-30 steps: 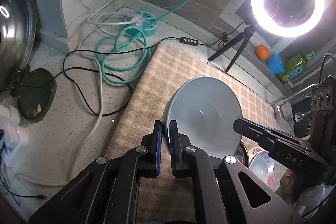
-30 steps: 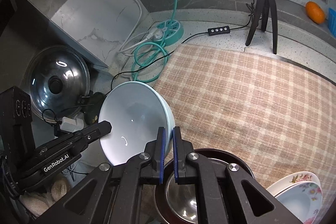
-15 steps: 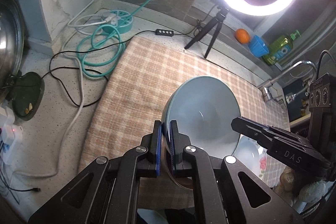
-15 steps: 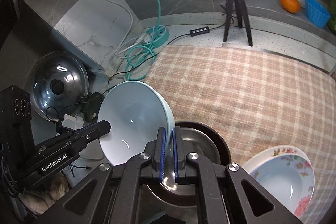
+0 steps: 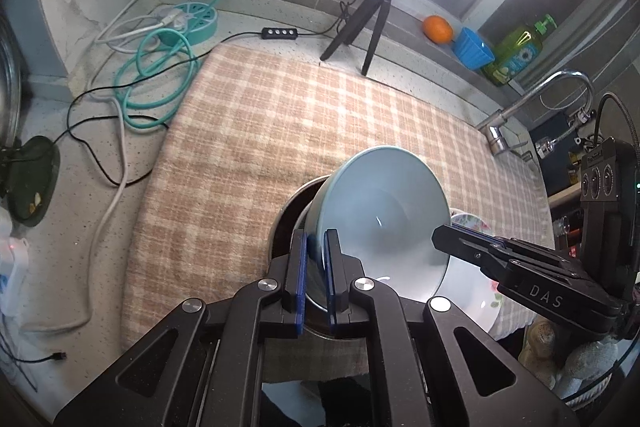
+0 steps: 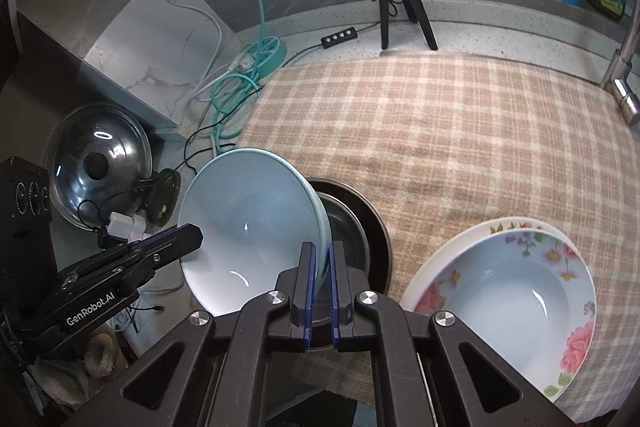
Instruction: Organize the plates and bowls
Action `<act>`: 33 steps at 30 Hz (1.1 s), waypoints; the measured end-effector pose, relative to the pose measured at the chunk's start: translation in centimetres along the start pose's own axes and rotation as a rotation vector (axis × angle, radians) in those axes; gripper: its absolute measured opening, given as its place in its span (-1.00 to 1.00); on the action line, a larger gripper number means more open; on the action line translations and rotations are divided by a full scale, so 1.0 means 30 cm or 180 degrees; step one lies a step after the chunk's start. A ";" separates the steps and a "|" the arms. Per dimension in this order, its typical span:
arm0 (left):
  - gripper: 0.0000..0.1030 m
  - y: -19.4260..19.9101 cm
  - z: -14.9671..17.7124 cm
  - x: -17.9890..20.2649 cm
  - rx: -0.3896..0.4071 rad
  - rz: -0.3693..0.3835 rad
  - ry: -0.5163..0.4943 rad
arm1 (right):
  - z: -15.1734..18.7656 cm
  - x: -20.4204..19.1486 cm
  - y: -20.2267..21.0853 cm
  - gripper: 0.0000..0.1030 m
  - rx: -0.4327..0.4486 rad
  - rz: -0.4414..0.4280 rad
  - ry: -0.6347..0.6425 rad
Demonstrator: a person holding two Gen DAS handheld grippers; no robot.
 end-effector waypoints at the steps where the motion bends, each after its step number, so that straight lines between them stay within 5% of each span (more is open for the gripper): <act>1: -0.87 -0.004 0.003 0.002 -0.0013 -0.0002 -0.0005 | 0.004 0.006 -0.004 -0.88 -0.0015 0.0002 -0.0013; 17: -0.87 -0.093 0.028 0.013 -0.0338 0.0001 -0.0029 | 0.037 0.082 -0.063 -0.88 -0.0171 0.0031 -0.0205; 33: -0.86 -0.112 0.021 0.005 -0.0408 -0.0002 -0.0016 | 0.036 0.097 -0.096 -0.88 -0.0266 0.0005 -0.0262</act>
Point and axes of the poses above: each gripper's, at about its wrist camera, not at the fingertips, and y roughly against the way its jaws point, x to its right, z to its underside, the point moved 1 cm from there along -y, roughly the way its jaws point, and after that the axes turned 11 degrees about -z, right-handed, at the moved point
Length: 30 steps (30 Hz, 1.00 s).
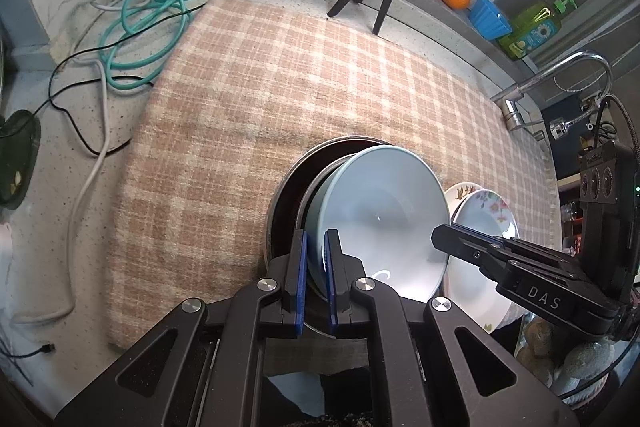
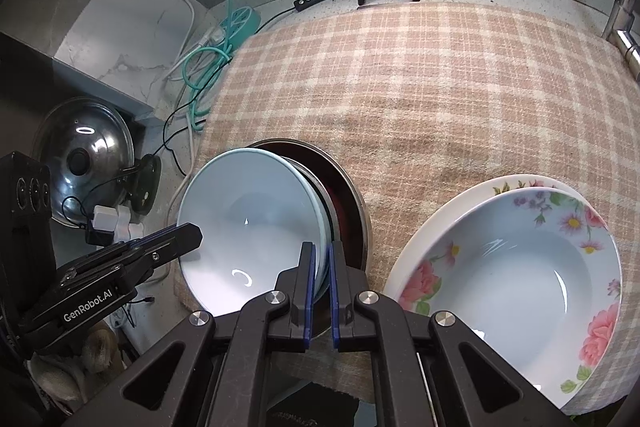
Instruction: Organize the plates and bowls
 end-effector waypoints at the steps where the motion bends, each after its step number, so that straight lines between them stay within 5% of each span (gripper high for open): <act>1: -0.86 -0.001 0.000 0.000 -0.0006 0.0000 0.0004 | 0.000 0.001 -0.001 -0.87 -0.0003 0.0001 -0.0004; 21: -0.86 0.018 -0.006 0.005 0.0069 -0.0020 -0.0015 | 0.003 0.013 0.028 -0.81 0.0080 -0.0013 0.0045; 30: -0.80 0.071 -0.006 -0.062 0.0252 0.0051 0.0162 | 0.014 0.019 0.090 -0.51 0.0349 -0.0045 0.0125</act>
Point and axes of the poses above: each gripper's, at about its wrist camera, not at the fingertips, and y roughly against the way its jaws point, x to its right, z to its underside, the point moved 1 cm from there along -y, roughly the way its jaws point, and after that the axes turned 11 degrees about -z, right-handed, at the moved point
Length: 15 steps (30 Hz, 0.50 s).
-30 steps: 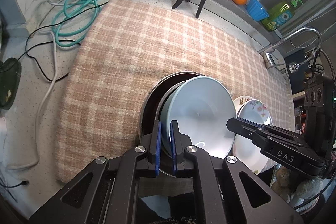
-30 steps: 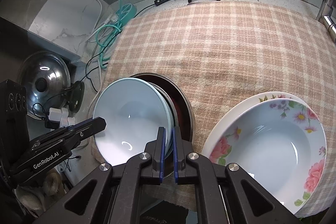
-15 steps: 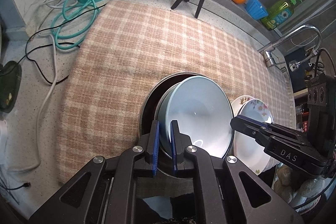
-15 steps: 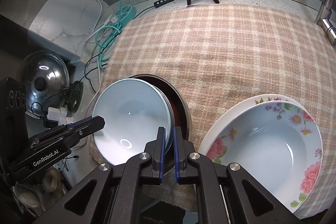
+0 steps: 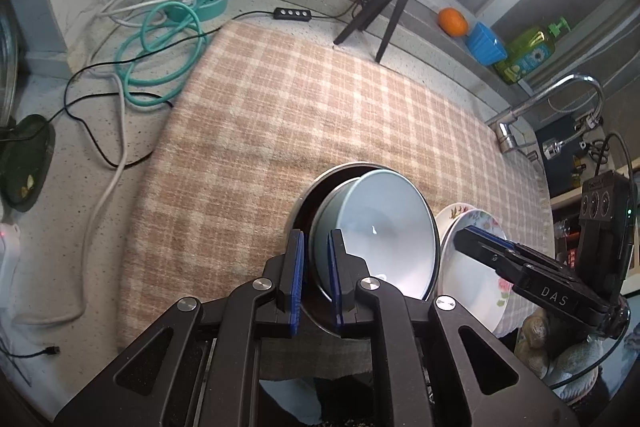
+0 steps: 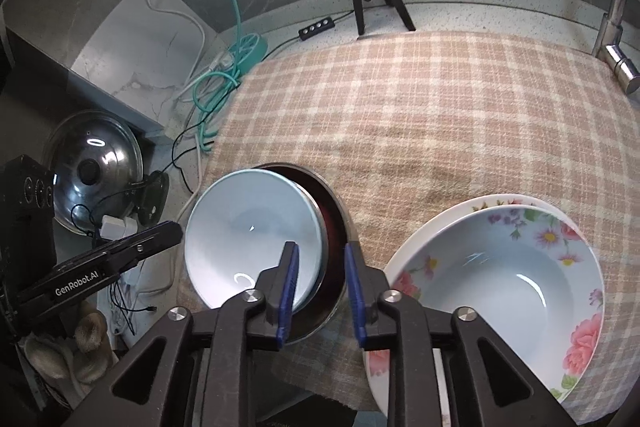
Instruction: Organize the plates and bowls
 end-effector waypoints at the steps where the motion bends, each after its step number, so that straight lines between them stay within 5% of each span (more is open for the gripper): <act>1: -0.80 0.004 0.002 -0.014 0.0019 0.0030 0.0055 | 0.001 0.005 0.010 -0.46 0.0055 0.0008 -0.0002; 15: -0.80 -0.053 0.031 -0.087 -0.0039 0.0071 0.0320 | 0.004 0.082 0.042 -0.36 0.0377 -0.0024 -0.0099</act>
Point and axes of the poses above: each gripper's, at about its wrist camera, not at the fingertips, and y roughly against the way its jaws point, x to its right, z to its underside, the point moved 1 cm from there along -y, roughly the way its jaws point, and after that the axes turned 11 degrees about -z, right-handed, at the moved point
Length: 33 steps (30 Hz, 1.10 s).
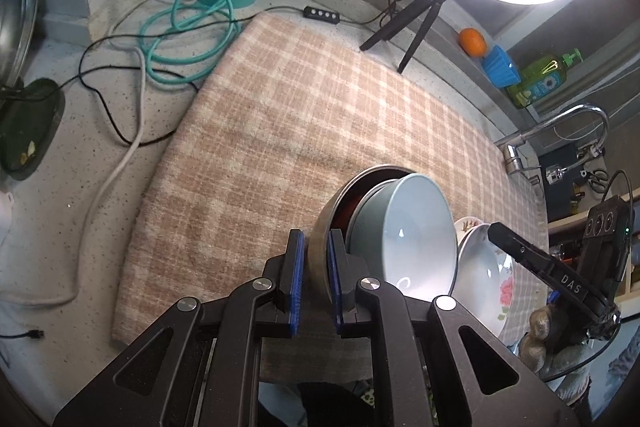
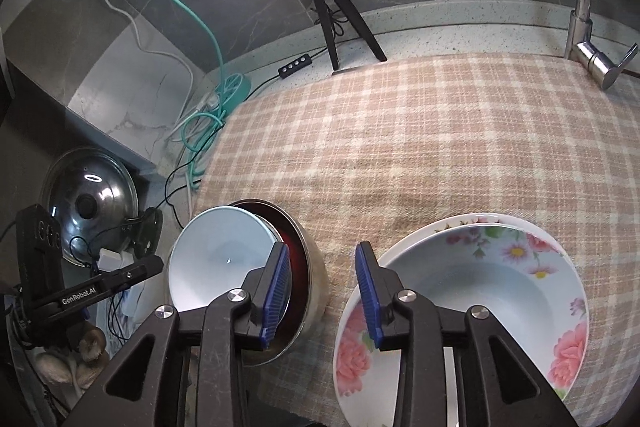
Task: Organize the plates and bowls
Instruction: 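Lift the saucepan holding the bowl with both grippers toward the floral plates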
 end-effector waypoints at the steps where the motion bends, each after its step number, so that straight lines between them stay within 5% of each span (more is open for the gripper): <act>1: -0.80 -0.007 0.003 -0.005 -0.0027 0.0017 0.0040 | -0.001 0.004 -0.008 -0.35 -0.0025 0.0000 -0.0010; 11: -0.80 0.050 0.017 0.016 0.0061 0.0302 0.0102 | 0.003 0.051 -0.075 -0.35 -0.0268 0.0055 -0.0207; 33: -0.80 -0.045 0.004 -0.007 -0.0113 0.0155 0.0076 | -0.016 0.026 -0.153 -0.35 -0.0507 0.0095 -0.0022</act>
Point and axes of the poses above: each gripper's, at about its wrist camera, not at the fingertips, and y roughly against the way its jaws point, x to its right, z to its underside, the point moved 1 cm from there along -y, roughly the way its jaws point, and after that the axes turned 11 degrees about -z, right-handed, at the moved point
